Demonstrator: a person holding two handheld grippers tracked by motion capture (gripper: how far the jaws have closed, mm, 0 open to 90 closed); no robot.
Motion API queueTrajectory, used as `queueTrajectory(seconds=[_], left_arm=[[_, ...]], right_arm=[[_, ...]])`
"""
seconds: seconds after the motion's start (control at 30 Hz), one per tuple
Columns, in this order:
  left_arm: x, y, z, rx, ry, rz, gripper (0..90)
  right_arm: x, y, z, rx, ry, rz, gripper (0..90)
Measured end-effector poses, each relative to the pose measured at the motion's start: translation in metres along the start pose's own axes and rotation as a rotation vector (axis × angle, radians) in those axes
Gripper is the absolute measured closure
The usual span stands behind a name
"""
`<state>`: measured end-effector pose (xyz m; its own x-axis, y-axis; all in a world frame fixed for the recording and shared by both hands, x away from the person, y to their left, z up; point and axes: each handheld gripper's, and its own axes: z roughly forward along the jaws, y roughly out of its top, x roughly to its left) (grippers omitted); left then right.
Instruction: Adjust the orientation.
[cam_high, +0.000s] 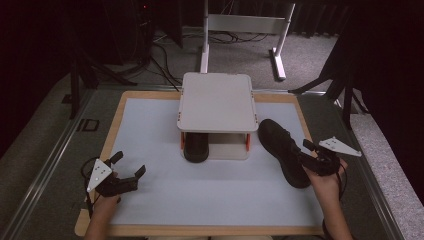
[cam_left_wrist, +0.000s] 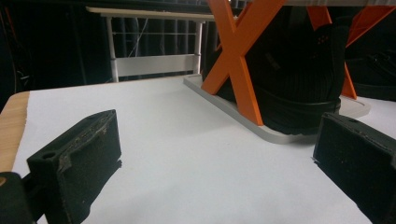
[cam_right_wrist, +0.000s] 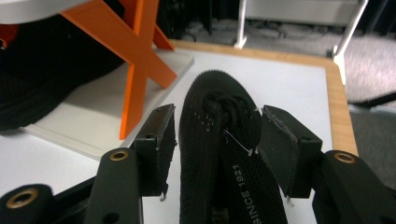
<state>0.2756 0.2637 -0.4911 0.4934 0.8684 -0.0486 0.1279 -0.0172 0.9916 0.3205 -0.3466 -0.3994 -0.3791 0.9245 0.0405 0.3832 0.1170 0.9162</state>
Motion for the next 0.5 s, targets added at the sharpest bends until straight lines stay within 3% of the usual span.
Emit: queueTrajectory(seconds=[0.17,0.5], left_arm=[[0.000,0.000,0.000,0.000,0.000,0.001,1.2],[0.000,0.000,0.000,0.000,0.002,0.000,1.2]], right_arm=[[0.000,-0.014,-0.009,-0.088,-0.028,0.001,43.6],[0.001,-0.041,-0.018,-0.090,-0.044,0.015,38.3]])
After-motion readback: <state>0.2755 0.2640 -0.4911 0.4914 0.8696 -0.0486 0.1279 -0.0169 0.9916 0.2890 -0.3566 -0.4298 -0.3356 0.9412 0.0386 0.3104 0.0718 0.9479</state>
